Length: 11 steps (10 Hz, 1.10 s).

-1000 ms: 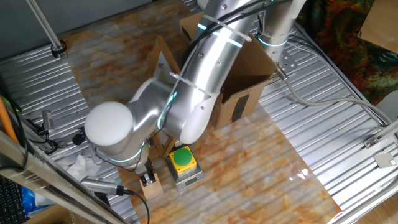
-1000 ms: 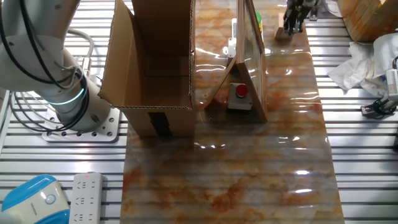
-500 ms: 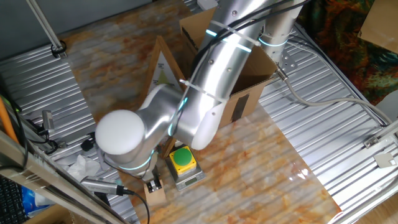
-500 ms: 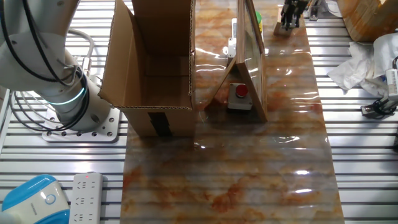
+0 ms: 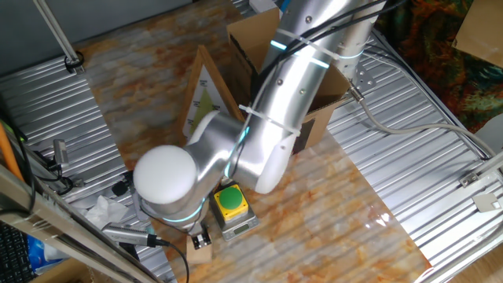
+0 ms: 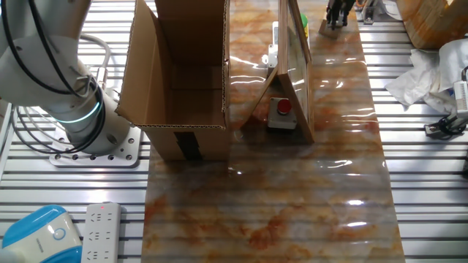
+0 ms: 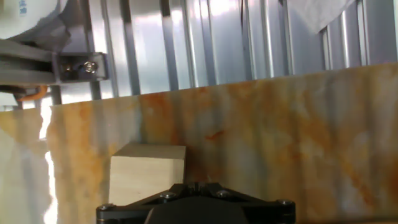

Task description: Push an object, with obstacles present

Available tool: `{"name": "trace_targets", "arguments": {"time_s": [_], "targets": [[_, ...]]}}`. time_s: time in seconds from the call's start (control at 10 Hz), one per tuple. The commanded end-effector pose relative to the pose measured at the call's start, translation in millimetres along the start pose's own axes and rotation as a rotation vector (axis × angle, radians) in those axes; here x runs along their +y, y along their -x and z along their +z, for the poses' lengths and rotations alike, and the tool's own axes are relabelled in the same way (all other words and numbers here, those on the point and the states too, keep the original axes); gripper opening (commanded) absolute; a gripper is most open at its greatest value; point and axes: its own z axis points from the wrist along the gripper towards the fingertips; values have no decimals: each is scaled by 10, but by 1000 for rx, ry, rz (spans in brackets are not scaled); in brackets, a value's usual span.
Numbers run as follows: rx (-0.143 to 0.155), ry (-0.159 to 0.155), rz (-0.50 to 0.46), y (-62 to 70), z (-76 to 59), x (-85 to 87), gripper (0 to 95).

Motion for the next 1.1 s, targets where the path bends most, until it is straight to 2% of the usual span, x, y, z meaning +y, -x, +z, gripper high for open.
{"name": "trace_targets", "arguments": {"time_s": [0.1,0.8,1.1], "targets": [[-6,-1,5,-32,8,37,0],[-20,-6,34,-184,37,227,0],[-21,-5,33,-198,38,237,0]]}}
